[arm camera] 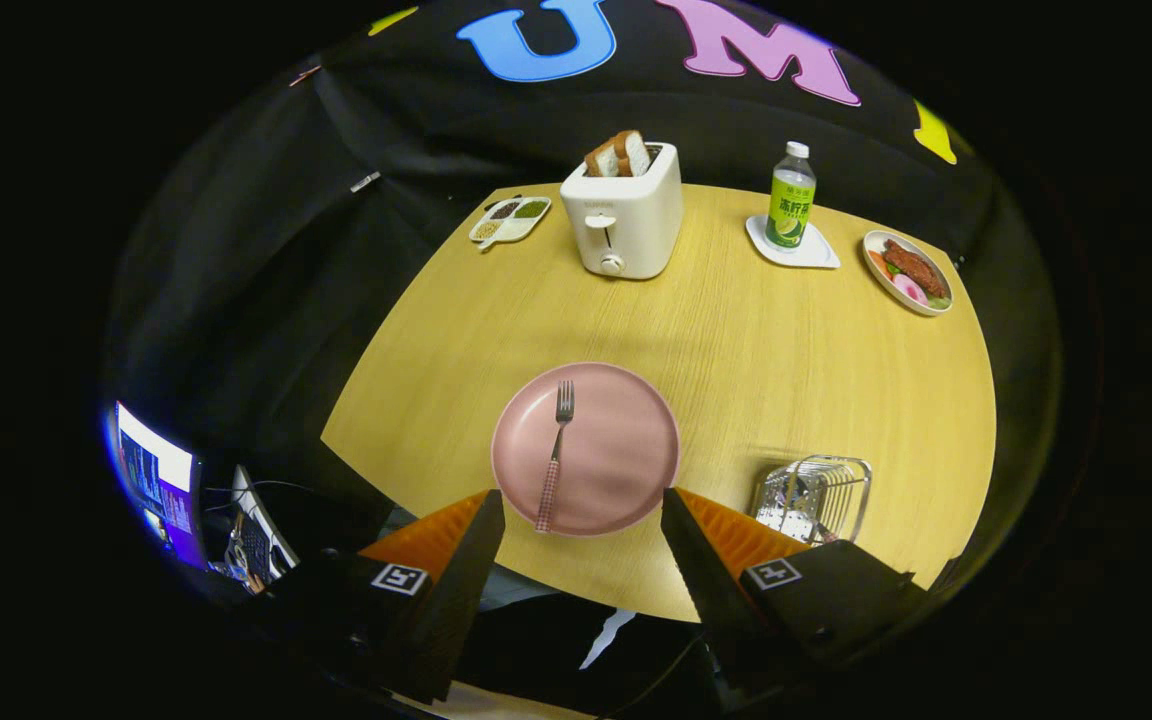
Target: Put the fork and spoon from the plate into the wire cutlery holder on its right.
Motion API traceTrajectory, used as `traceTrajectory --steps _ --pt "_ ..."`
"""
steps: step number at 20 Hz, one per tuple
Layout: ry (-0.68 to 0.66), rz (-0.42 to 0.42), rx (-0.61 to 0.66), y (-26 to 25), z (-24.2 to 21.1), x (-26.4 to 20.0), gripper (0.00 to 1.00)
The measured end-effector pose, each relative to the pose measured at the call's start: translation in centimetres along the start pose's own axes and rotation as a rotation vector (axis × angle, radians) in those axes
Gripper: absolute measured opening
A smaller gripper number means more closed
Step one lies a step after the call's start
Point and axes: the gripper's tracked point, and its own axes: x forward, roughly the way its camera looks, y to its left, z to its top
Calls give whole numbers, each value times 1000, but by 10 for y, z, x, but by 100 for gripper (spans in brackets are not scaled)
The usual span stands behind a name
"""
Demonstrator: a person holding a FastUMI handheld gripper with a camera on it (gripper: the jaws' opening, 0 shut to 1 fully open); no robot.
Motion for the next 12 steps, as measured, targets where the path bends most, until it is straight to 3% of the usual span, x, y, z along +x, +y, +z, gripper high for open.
traceTrajectory --steps 12 --pt "185 -65 -52 14 -42 116 98"
